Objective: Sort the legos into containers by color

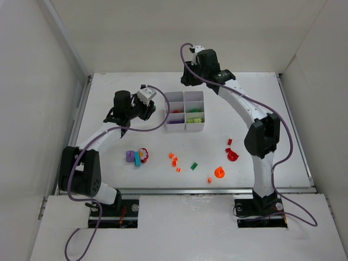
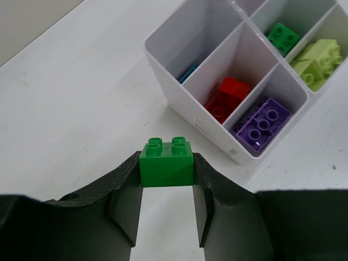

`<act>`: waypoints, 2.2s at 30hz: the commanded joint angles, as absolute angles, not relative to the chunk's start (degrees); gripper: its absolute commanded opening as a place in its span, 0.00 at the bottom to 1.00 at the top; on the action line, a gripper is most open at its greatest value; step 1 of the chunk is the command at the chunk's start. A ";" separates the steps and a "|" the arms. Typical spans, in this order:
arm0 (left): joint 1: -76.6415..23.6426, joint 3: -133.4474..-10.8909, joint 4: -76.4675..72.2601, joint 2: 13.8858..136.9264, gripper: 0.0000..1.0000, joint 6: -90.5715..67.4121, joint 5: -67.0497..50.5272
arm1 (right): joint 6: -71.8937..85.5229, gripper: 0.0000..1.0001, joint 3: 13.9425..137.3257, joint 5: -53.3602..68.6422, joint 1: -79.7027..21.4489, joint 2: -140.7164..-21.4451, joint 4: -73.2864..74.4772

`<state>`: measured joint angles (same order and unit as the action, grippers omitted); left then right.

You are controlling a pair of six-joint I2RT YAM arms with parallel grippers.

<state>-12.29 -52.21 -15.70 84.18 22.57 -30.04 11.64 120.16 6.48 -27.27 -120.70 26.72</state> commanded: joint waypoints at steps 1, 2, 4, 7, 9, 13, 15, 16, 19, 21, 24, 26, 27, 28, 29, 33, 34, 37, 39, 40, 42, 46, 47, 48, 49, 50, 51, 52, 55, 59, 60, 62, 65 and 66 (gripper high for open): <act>-12.48 -52.12 -19.59 83.23 0.00 19.17 -22.53 | 12.30 0.00 120.94 4.13 -28.48 -120.15 31.46; -12.48 -52.12 -19.60 83.23 0.00 18.38 -21.46 | 12.30 0.00 120.07 4.13 -29.09 -120.15 31.46; -12.48 -50.72 -20.21 82.62 0.00 17.76 -19.26 | 12.30 0.00 118.83 4.74 -29.61 -120.15 30.67; -12.48 -50.19 -20.74 82.09 0.00 17.75 -18.54 | 12.30 0.00 118.83 5.36 -30.14 -120.67 30.67; -12.48 -49.57 -20.74 82.09 0.00 17.75 -18.54 | 12.30 0.00 118.83 6.93 -30.15 -120.67 30.67; -12.48 -49.04 -21.27 81.56 0.00 17.23 -19.07 | 12.30 0.00 118.83 8.09 -31.90 -121.99 30.67; -12.48 -48.43 -21.79 81.56 0.00 16.70 -19.07 | 12.83 0.00 118.83 8.09 -32.43 -123.65 29.98; -12.48 -48.43 -21.80 81.04 0.00 16.70 -19.07 | 12.83 0.00 118.83 7.39 -32.43 -123.66 29.97; -12.48 -47.91 -21.80 81.04 0.00 16.70 -19.07 | 13.36 0.05 119.88 6.77 -32.43 -125.33 28.48; -12.48 -47.90 -21.80 81.04 0.00 16.70 -19.60 | 13.36 0.05 121.46 6.06 -32.43 -126.73 28.48; -12.48 -47.90 -21.80 80.51 0.00 16.70 -19.60 | 13.36 0.10 121.46 4.92 -32.43 -126.74 27.95; -12.48 -47.90 -21.80 80.51 0.00 16.70 -19.60 | 13.36 0.19 121.46 4.92 -32.43 -127.27 27.95; -12.48 -47.90 -21.80 80.51 0.00 16.70 -19.60 | 13.36 0.24 121.99 4.92 -32.43 -127.27 27.95; -12.48 -47.90 -21.80 80.51 0.00 16.70 -19.60 | 13.36 0.31 121.99 4.92 -32.43 -127.27 27.95; -12.48 -47.90 -21.80 80.51 0.00 16.70 -19.60 | 13.36 0.37 121.99 4.92 -32.43 -127.27 27.95; -12.48 -47.90 -21.27 80.51 0.00 16.70 -21.01 | 13.36 0.57 121.99 6.06 -32.43 -127.27 28.56; -12.48 -47.90 -21.27 80.51 0.00 17.31 -21.79 | 13.36 0.60 121.99 6.06 -32.43 -127.27 28.56; -12.48 -47.90 -21.27 80.51 0.00 18.27 -24.95 | 13.36 0.73 121.99 8.25 -32.43 -126.66 28.56; -12.48 -47.90 -20.75 79.98 0.00 20.37 -29.59 | 13.36 0.76 121.38 9.13 -32.43 -125.95 28.56; -12.48 -47.90 -20.74 79.98 0.00 21.52 -31.71 | 13.36 0.76 121.38 9.14 -32.43 -125.16 28.56; -12.48 -47.90 -20.05 79.45 0.00 24.68 -36.71 | 12.84 0.77 120.33 10.97 -32.43 -123.24 27.87; -10.99 -46.50 -18.90 76.65 0.00 37.06 -55.56 | 8.54 0.77 116.91 15.46 -32.43 -116.84 25.41; -9.68 -46.49 -18.90 76.12 0.00 42.05 -59.11 | 7.39 0.77 115.59 16.51 -32.43 -115.24 24.44; -9.15 -46.49 -18.90 75.42 0.00 44.62 -62.20 | 6.34 0.79 114.10 20.35 -32.43 -113.57 23.30; -9.14 -46.49 -18.11 75.41 0.00 46.91 -64.49 | 4.50 0.79 111.12 22.91 -31.82 -110.77 21.12; -9.14 -46.49 -17.06 75.41 0.00 48.93 -67.38 | 3.87 0.79 109.88 25.64 -31.82 -109.79 20.31; -9.14 -47.28 -17.05 75.41 0.00 52.00 -68.54 | 3.17 0.80 109.08 31.84 -31.03 -109.17 19.78; -9.14 -48.07 -17.05 75.41 0.00 52.64 -69.51 | 2.56 0.80 109.07 35.04 -30.33 -109.16 19.78; -9.14 -49.92 -17.67 76.72 0.00 52.65 -69.52 | 1.93 0.80 109.68 45.22 -30.32 -110.21 20.91; -10.37 -52.21 -20.12 78.05 0.00 50.99 -66.10 | 2.64 0.80 114.94 49.48 -30.93 -114.25 23.37; -10.98 -53.08 -21.95 78.66 0.00 48.19 -64.96 | 2.64 0.80 116.18 49.48 -30.94 -115.82 24.07; -10.99 -53.88 -23.46 79.28 0.00 45.63 -63.11 | 2.64 0.80 118.20 49.48 -31.46 -117.24 26.26; -10.99 -54.49 -24.87 79.28 0.00 43.42 -61.18 | 2.64 0.80 119.53 48.43 -31.46 -118.39 27.51; -10.99 -54.49 -24.87 79.28 0.00 43.42 -61.17 | 2.64 0.80 119.53 49.21 -31.46 -118.39 27.51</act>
<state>-10.85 -52.12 -21.19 79.66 45.98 -61.41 3.66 116.29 46.04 -30.87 -118.93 26.15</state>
